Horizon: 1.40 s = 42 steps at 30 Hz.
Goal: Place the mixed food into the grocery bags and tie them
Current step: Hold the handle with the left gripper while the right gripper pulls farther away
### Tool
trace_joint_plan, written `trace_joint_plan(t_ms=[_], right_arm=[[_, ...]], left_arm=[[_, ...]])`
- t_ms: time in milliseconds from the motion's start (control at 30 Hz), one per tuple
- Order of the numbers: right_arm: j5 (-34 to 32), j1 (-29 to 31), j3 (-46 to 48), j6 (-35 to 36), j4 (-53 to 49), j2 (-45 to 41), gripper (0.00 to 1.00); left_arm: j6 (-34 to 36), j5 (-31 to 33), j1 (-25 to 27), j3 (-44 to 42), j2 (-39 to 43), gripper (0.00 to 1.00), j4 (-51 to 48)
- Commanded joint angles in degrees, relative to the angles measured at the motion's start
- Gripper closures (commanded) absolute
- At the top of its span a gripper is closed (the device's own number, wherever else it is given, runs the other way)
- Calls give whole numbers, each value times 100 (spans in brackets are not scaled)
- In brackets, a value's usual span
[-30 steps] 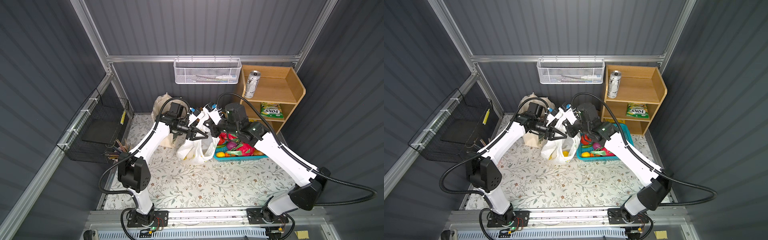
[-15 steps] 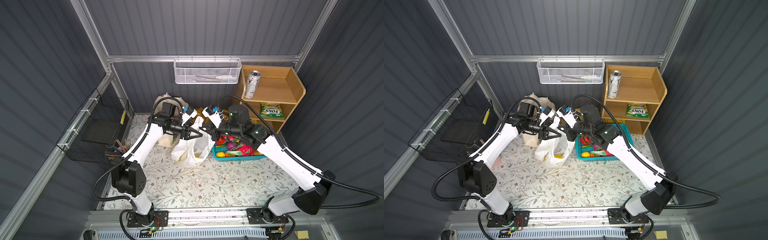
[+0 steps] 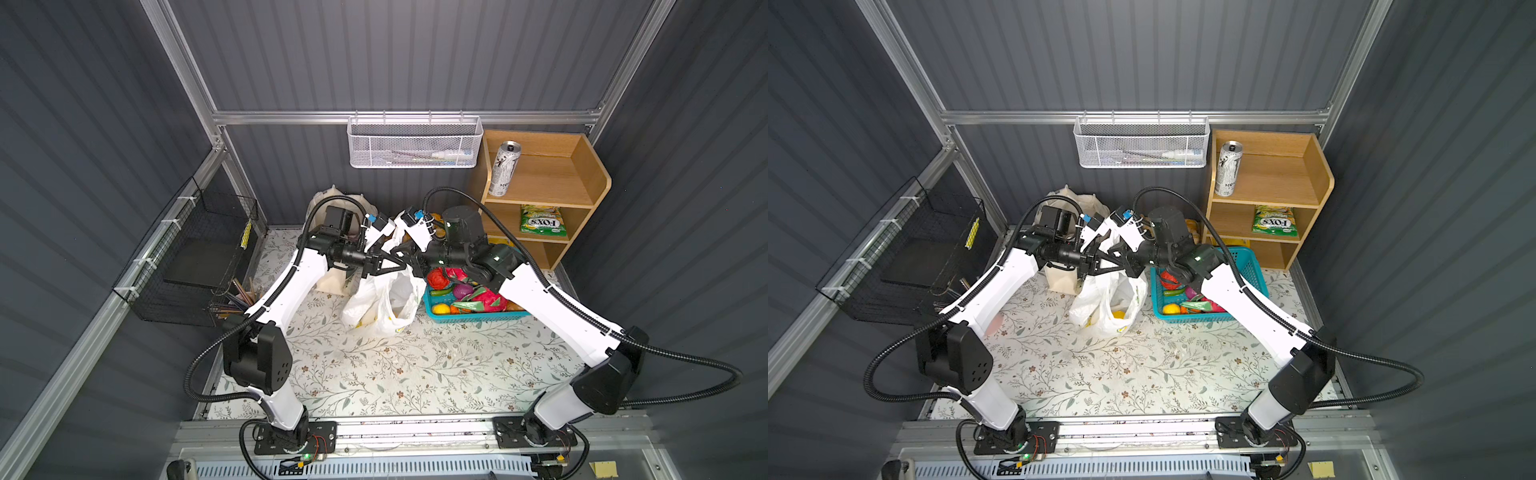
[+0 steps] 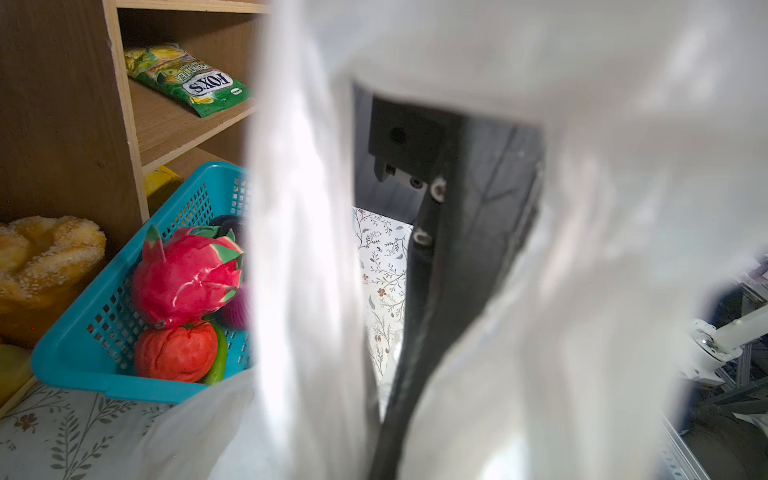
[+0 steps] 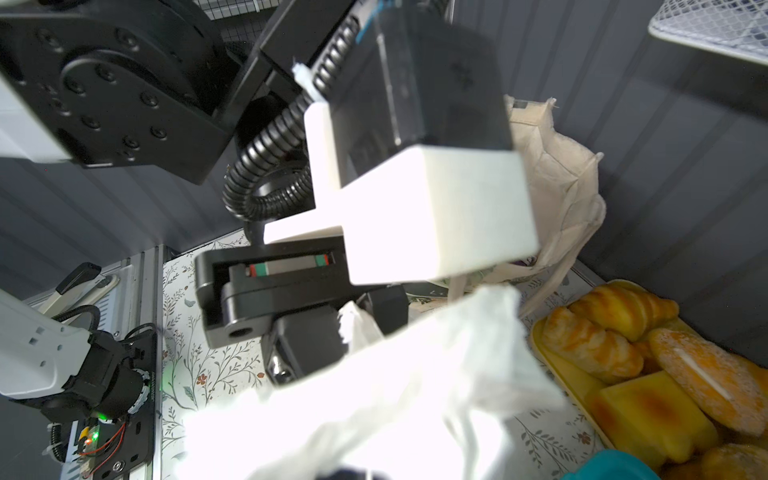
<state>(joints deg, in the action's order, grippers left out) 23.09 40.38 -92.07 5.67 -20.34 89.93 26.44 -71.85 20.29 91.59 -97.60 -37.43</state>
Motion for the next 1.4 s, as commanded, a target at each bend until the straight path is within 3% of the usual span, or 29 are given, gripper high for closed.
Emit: trace_joint_plan(t_ms=[0, 33, 167, 233, 467, 633, 867, 1067, 1167, 1367], right_arm=[[117, 86, -48, -79, 16, -134, 92], [104, 88, -47, -88, 12, -147, 86], [103, -46, -30, -255, -13, -312, 49], [146, -145, 65, -339, 27, -492, 42], [439, -725, 628, -816, 387, -951, 26], [953, -809, 78, -940, 279, -521, 17], [1317, -784, -584, -1066, 162, 126, 13], [1461, -780, -914, -1109, 153, 510, 16], [1599, -786, -1051, -1150, 162, 646, 29], [1866, -788, -1095, -1252, 251, 732, 92]], left_arm=[[-230, -36, 18, -143, 182, 93, 365], [-283, -34, 18, -186, 205, 95, 449], [-372, 5, 18, -256, 250, 100, 607], [-379, 15, 14, -247, 242, 100, 614], [-415, -76, 18, -223, 244, 100, 693], [-458, -132, 18, -172, 200, 100, 699], [-491, -205, 18, -93, 91, 100, 696], [-491, -258, 18, -89, 73, 100, 687], [-487, -273, 18, -98, 43, 100, 667], [-403, -292, 18, -45, -22, 100, 544]])
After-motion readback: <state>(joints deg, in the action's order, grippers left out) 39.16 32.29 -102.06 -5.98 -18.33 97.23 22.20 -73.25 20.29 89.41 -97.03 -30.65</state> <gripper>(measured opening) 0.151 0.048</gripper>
